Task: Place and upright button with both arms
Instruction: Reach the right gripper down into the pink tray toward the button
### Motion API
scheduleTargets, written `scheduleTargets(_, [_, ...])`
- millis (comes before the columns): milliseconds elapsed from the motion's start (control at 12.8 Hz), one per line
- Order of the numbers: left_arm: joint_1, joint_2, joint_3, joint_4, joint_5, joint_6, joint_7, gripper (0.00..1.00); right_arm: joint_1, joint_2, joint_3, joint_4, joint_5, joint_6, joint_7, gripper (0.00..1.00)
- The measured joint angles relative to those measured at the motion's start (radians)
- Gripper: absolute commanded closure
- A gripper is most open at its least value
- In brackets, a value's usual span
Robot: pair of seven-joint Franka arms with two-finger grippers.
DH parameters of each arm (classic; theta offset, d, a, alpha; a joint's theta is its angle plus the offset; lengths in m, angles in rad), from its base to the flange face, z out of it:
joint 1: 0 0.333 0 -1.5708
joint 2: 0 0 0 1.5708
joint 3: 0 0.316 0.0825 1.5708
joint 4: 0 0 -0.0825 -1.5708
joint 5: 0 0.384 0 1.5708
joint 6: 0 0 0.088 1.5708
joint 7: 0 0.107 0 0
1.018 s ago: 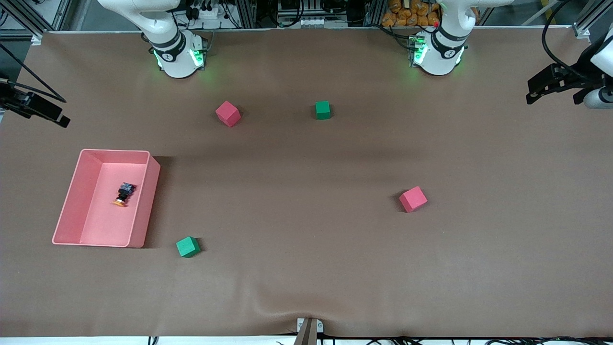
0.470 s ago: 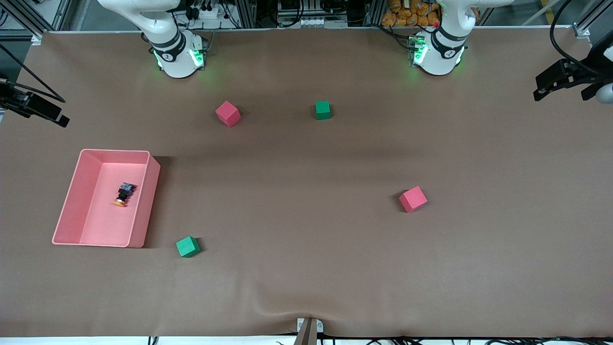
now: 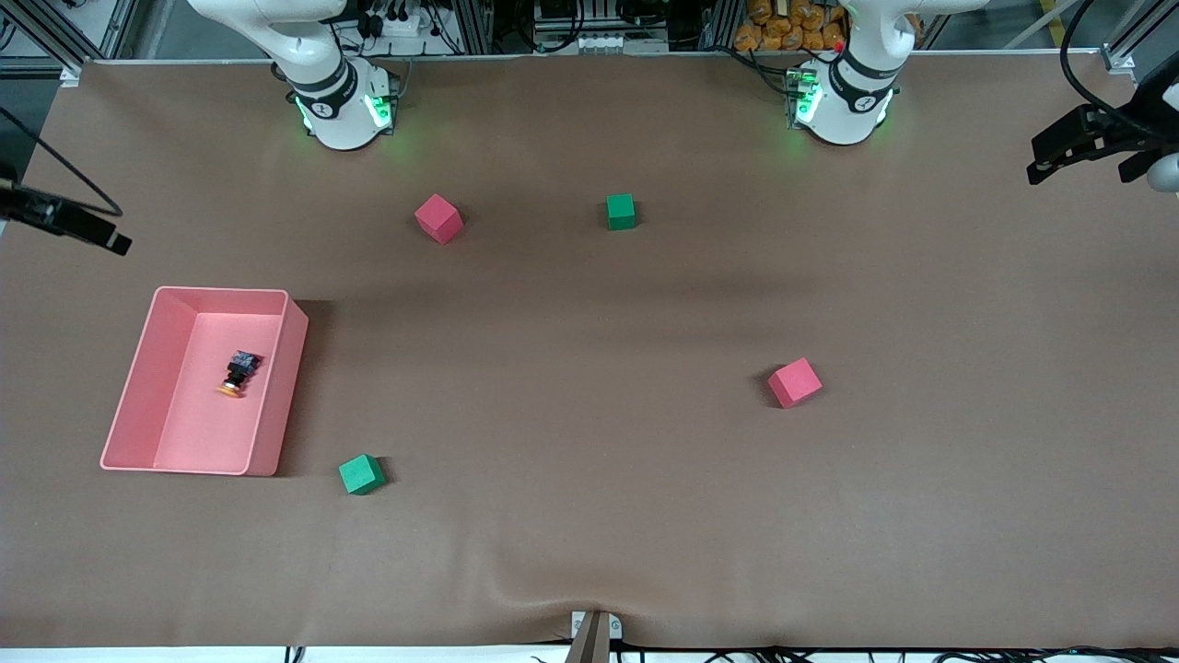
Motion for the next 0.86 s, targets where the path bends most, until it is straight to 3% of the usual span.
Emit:
scheduleTargets(157, [0.011, 0.0, 0.005, 0.002, 0.0, 0.0, 0.0, 0.0, 0.0, 0.066, -0.022, -0.013, 0.0, 0.035, -0.077, 0.0])
scheduleTargets(470, [0.047, -0.003, 0.007, 0.005, 0.0, 0.0, 0.006, 0.0, -0.003, 0.252, -0.106, -0.131, 0.044, 0.32, -0.362, 0.0])
scheduleTargets(862, [0.053, -0.004, 0.008, 0.007, 0.0, 0.0, 0.006, 0.0, 0.003, 0.42, -0.116, -0.203, 0.06, 0.559, -0.419, 0.0])
